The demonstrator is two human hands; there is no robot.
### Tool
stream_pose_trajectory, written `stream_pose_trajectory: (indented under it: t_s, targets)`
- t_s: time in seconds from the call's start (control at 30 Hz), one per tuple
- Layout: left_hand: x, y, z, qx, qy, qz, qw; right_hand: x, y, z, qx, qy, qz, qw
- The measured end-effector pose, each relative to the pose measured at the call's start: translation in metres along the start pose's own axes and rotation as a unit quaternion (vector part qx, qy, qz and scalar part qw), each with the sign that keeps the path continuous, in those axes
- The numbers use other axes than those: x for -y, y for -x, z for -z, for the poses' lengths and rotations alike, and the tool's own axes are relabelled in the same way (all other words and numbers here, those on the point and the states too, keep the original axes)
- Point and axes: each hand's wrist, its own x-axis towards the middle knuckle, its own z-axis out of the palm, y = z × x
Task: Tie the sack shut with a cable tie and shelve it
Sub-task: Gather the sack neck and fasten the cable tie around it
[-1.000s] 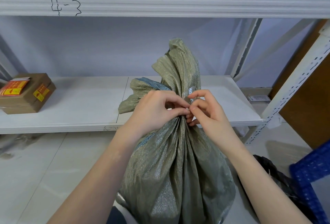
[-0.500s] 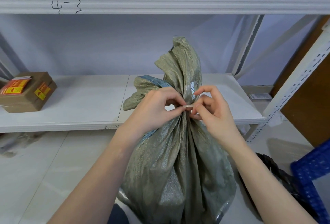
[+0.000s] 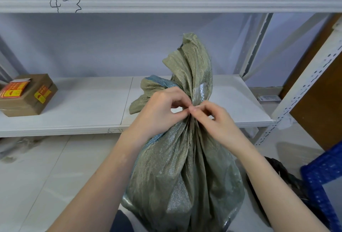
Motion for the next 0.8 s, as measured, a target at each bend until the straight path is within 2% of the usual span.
stream_pose_trajectory:
  t_s: [0.07,0.23,0.57,0.7,0.8]
  targets:
    - [-0.001,0.0,-0.002,0.002,-0.011,-0.004,1.0,-0.004,-0.001,-0.005,0.002,0.03,0.007,1.0]
    - [-0.004,0.002,-0.002,0.009,0.005,-0.005,1.0,-0.009,-0.004,-0.003,0.015,0.005,0.055,0.998]
    - [0.001,0.001,0.001,-0.006,-0.049,-0.04,0.998,-0.009,-0.003,0.0,0.037,-0.022,0.065,0.997]
    - [0.004,0.002,-0.002,-0.016,-0.055,-0.047,0.997,-0.004,-0.003,0.005,0.037,-0.067,0.05,0.996]
    - [0.006,0.002,-0.003,-0.018,-0.058,-0.037,0.997,0.001,0.0,0.007,0.052,-0.134,0.003,0.99]
